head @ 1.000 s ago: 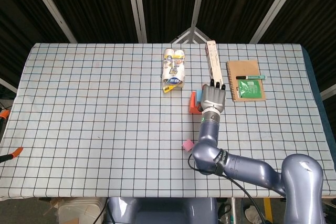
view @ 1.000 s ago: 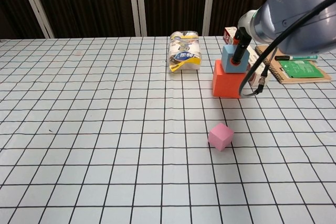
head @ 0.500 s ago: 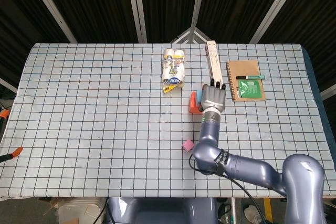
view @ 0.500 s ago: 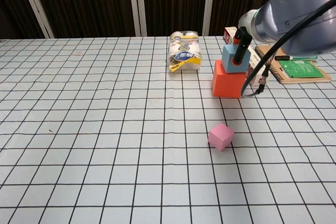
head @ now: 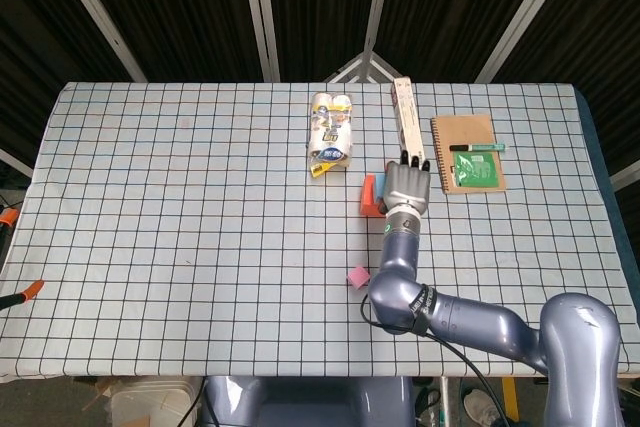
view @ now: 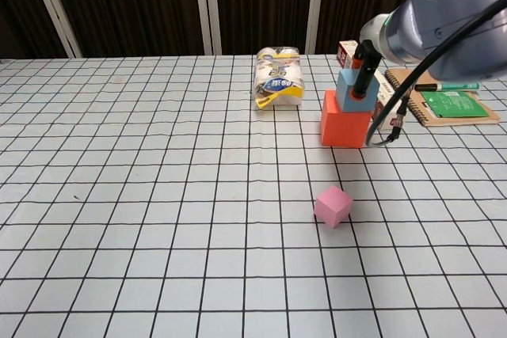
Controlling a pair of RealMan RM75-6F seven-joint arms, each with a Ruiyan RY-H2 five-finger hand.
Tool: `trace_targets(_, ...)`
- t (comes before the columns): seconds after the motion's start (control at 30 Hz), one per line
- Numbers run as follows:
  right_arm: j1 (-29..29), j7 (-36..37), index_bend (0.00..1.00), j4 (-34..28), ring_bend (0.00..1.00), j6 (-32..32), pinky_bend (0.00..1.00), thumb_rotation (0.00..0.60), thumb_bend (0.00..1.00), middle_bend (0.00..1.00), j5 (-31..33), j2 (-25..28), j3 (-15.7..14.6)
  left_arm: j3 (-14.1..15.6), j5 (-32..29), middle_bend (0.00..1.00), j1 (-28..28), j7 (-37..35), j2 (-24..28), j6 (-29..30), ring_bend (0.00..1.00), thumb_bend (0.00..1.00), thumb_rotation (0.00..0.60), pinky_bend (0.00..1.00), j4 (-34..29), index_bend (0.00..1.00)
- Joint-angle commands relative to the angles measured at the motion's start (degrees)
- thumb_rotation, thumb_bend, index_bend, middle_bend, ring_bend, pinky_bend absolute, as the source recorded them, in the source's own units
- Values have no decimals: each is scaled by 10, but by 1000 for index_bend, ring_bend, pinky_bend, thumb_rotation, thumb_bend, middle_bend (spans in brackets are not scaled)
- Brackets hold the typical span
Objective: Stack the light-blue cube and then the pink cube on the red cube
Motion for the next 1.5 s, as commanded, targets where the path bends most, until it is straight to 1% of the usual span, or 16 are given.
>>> trace_targets(0.03, 1, 6, 304, 0, 0, 1, 0, 600, 401, 0, -5, -2, 1, 0, 0, 0, 0, 0, 0, 0, 0, 163, 600, 0, 0, 36)
trace_targets(0.33, 7, 16, 304, 3, 0, 5, 0, 600, 401, 0, -15, -8, 2, 0, -1, 0, 0, -2, 1, -1, 0, 163, 600, 0, 0, 36)
trace_targets(0.63, 9, 13, 304, 6, 0, 7, 0, 600, 401, 0, -11, -11, 1, -1, -3, 0, 1, -4, 2, 0, 0, 163, 600, 0, -1, 35)
trace_targets(0.83, 7, 5, 303, -5, 0, 5, 0, 600, 401, 0, -5, -5, 0, -1, -2, 0, 1, -3, 1, 0, 0, 163, 600, 0, 0, 36)
trace_targets(0.93, 5, 2, 279, -14, 0, 4, 0, 600, 402, 0, -2, 0, 0, -1, -2, 0, 1, -3, 1, 0, 0, 163, 600, 0, 0, 36)
trace_targets(1.1, 2, -2, 227, -39, 0, 7, 0, 600, 401, 0, 2, 10, -1, -2, -1, 0, 0, -3, 0, 1, 0, 163, 600, 0, -1, 36)
trace_targets(1.27, 1, 8, 108, -79, 0, 19, 0, 600, 401, 0, -9, 21, 1, -1, 1, 0, -2, 1, -1, -1, 0, 163, 600, 0, -1, 36)
trace_targets(1.43, -8, 17, 65, -122, 0, 34, 0, 600, 401, 0, -21, 38, -3, 0, 1, 0, -1, 3, -1, -1, 0, 163, 600, 0, -1, 36)
trace_targets(1.5, -20, 23, 61, -159, 0, 41, 0, 600, 401, 0, -28, 56, -7, 0, 1, 0, -1, 2, 0, 1, 0, 163, 600, 0, -1, 36)
